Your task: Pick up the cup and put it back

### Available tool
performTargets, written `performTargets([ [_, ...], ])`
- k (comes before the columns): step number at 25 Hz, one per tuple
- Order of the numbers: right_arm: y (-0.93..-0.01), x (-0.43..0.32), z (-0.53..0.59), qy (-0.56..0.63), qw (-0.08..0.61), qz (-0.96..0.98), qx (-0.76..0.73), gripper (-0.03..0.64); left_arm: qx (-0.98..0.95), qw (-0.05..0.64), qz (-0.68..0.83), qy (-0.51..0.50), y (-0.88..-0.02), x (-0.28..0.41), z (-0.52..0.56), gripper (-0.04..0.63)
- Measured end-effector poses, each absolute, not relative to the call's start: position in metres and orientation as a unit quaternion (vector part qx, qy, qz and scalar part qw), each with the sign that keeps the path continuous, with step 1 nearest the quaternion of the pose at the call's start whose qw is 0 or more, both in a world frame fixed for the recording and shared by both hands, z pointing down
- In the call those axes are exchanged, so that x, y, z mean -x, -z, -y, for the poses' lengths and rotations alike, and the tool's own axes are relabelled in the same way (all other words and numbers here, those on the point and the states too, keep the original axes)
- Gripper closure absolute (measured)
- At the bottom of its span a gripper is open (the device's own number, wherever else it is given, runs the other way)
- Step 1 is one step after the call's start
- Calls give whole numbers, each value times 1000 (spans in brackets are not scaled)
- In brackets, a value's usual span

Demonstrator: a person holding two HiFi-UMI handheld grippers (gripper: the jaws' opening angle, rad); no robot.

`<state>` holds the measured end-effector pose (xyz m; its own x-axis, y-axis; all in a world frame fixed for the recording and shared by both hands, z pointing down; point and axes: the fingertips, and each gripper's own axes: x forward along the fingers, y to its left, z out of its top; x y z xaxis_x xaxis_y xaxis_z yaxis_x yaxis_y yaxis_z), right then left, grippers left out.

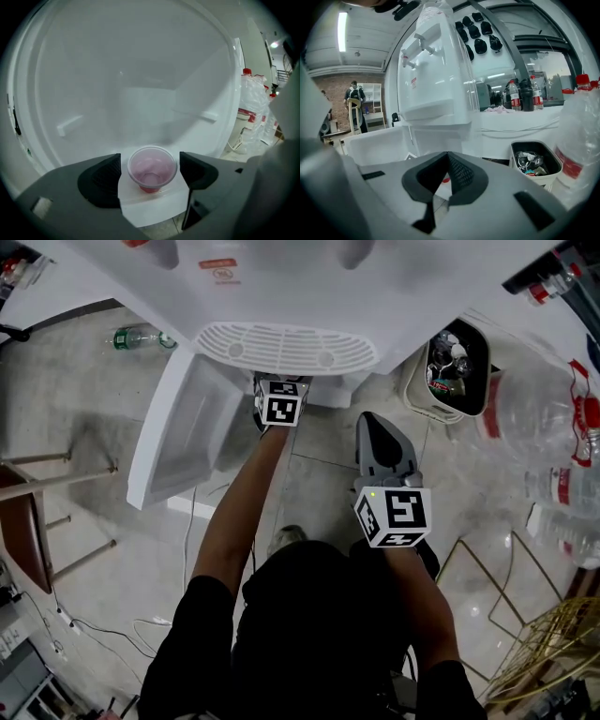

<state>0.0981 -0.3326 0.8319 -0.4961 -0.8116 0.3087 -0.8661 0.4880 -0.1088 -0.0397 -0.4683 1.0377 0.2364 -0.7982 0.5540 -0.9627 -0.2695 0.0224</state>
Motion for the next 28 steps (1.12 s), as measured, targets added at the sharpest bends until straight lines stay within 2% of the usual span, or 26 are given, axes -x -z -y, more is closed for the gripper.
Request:
performTargets([
  [16,-835,-105,333,-122,118,851,-496,623,-773,201,558,-224,-1047,29,461,239],
  [28,-822,-92,319,-127,102,868,-469,623,-781,202,561,-186,-999,33,382,242],
])
